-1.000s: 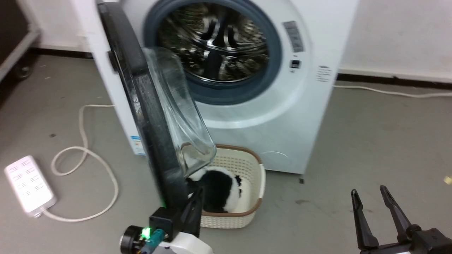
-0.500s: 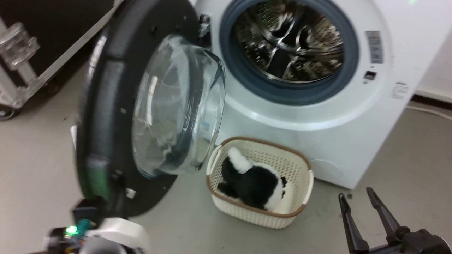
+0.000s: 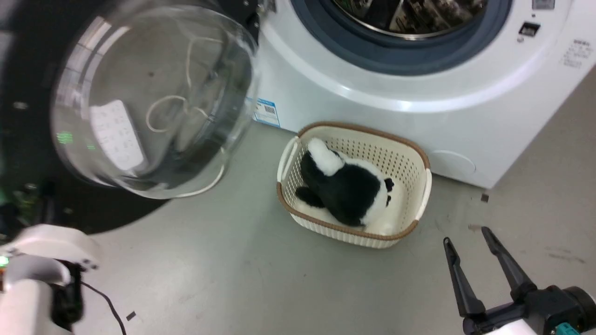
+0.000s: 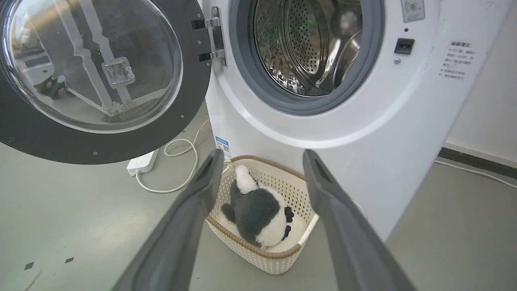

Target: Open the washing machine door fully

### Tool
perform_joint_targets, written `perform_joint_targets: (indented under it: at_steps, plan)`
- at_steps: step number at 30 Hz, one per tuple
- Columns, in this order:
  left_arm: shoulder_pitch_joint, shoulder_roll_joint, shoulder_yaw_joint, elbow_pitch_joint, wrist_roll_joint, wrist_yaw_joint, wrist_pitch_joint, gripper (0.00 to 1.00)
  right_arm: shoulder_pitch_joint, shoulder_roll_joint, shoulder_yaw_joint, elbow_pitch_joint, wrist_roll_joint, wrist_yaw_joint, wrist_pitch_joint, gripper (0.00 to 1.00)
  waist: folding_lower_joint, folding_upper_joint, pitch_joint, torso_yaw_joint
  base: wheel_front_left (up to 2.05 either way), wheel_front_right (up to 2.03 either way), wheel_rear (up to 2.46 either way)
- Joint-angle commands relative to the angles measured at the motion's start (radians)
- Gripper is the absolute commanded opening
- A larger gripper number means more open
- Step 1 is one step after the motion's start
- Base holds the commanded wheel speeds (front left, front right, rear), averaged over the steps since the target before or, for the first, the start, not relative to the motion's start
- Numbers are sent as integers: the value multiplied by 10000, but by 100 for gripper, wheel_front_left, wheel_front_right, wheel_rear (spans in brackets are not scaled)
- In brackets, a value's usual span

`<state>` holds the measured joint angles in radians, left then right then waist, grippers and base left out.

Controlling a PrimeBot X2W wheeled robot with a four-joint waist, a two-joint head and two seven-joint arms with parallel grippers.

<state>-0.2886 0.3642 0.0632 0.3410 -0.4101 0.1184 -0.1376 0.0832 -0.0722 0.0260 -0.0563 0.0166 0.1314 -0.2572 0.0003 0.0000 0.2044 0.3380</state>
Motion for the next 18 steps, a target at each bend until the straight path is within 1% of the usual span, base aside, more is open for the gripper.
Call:
perform_joint_targets:
  at_steps: [1, 4, 6, 7, 8, 12, 15, 18]
  plan:
    - [-252, 127, 234, 272, -190, -48, -55, 0, -148, -93, -27, -69, -49, -7, -45, 100, -3, 0, 214, -141, 0, 0, 0]
    - [-645, 367, 721, 1031, -585, -155, -307, 0, -213, -150, -33, -81, -62, -7, -45, 100, -3, 0, 356, -262, 0, 0, 0]
    - [-824, 608, 845, 1489, -591, -226, -497, 0, -259, -170, -20, -76, -62, -7, -45, 100, -3, 0, 421, -345, 0, 0, 0]
    - [-919, 682, 888, 1674, -599, -268, -598, 0, -274, -181, -19, -77, -62, -7, -45, 100, -3, 0, 443, -371, 0, 0, 0]
    - [-1143, 848, 895, 2125, -544, -400, -823, 0, -301, -207, -37, -78, -54, -7, -45, 100, -3, 0, 481, -422, 0, 0, 0]
    - [-1279, 944, 788, 2457, -422, -634, -1029, 0, -330, -207, -68, -19, -30, -7, -45, 100, -3, 0, 367, -482, 0, 0, 0]
    - [-1184, 826, 605, 2326, -219, -780, -1152, 0, -324, -177, -89, 119, 27, -7, -45, 100, -3, 0, 104, -536, 0, 0, 0]
    - [-908, 438, 408, 1918, -103, -922, -1210, 0, -324, -115, -250, 184, 89, -7, -45, 100, -3, 0, -253, -629, 0, 0, 0]
